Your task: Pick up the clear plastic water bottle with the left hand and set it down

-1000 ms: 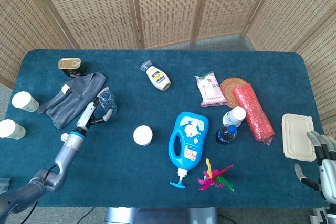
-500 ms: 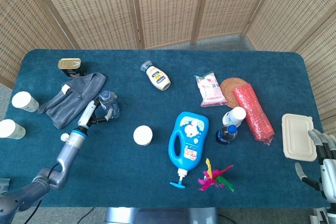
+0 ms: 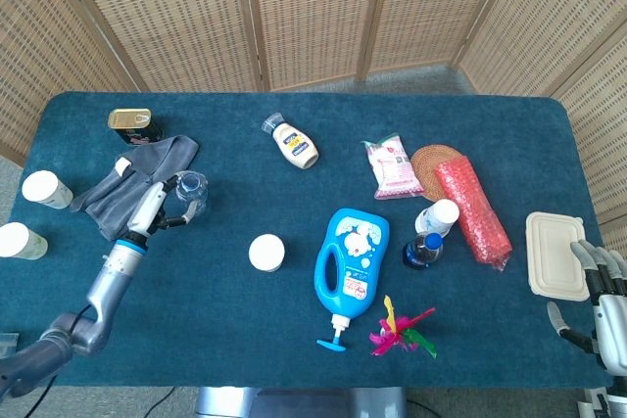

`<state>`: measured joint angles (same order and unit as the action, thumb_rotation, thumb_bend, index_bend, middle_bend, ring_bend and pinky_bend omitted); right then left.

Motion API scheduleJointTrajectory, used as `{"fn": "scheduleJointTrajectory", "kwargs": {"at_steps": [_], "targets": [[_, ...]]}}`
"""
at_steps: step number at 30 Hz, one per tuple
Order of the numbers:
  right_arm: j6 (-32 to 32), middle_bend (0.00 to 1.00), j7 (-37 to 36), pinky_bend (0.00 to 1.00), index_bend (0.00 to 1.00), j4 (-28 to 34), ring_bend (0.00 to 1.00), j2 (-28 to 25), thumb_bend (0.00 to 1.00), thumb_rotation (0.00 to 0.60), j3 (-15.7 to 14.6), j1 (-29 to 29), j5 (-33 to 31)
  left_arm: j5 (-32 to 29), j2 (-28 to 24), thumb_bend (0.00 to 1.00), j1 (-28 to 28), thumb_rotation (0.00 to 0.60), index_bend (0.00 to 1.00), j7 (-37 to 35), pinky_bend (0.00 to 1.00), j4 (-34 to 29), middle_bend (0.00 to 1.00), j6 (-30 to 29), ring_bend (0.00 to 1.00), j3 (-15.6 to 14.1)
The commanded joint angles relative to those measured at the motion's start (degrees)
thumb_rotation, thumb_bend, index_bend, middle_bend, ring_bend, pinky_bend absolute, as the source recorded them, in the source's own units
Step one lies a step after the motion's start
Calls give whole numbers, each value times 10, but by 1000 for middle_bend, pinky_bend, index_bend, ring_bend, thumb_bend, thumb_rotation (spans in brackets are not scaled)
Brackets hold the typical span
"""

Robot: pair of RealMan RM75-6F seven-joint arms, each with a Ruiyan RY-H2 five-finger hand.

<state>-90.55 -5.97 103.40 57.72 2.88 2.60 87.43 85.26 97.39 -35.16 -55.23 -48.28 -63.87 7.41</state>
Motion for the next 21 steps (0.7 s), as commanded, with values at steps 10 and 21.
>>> {"fn": "scheduleJointTrajectory", "kwargs": {"at_steps": [10, 21], "targets": [[0, 50, -1, 0, 0, -3, 0, 3, 385, 600, 0, 0, -3, 48, -162, 638, 0, 600, 289, 201, 457, -186, 359, -21, 386, -33], [-9, 50, -6, 0, 0, -10, 0, 10, 383, 600, -1, 7, -2, 49, -202, 638, -28, 600, 289, 255, 456, -233, 359, 33, 386, -45]]}}
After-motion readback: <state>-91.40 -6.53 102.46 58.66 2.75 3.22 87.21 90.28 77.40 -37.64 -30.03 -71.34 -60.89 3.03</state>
